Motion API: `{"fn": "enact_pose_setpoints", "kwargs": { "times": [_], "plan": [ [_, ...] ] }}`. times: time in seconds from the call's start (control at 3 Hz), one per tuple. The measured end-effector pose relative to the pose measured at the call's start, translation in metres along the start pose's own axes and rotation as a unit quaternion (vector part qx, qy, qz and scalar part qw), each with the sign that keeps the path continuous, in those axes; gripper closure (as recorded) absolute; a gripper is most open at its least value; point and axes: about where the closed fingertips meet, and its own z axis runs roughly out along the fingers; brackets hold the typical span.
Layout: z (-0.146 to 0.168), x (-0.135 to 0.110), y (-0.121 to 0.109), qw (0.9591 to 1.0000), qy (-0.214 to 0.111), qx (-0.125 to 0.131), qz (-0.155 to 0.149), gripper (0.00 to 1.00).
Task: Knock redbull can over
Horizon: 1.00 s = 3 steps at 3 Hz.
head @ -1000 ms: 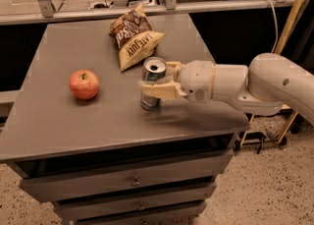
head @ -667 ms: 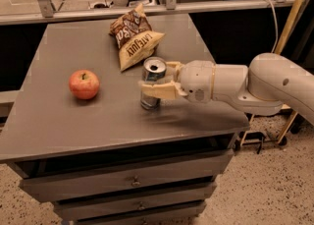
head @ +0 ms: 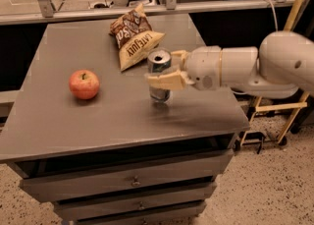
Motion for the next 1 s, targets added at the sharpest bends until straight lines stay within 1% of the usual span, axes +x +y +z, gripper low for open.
{"fn": "enact_pose_setpoints", "kwargs": {
  "times": [0.33, 0.67, 1.0],
  "plan": [
    [-0.037, -0.042, -0.024, 0.9959, 0.079, 0.019, -0.039, 1.00],
    [-0.064, -0.078, -0.042, 0.9837, 0.162, 0.028, -0.072, 1.00],
    [-0.057, -0.086, -0.041, 0.9627, 0.254, 0.009, -0.094, 1.00]
  ]
}}
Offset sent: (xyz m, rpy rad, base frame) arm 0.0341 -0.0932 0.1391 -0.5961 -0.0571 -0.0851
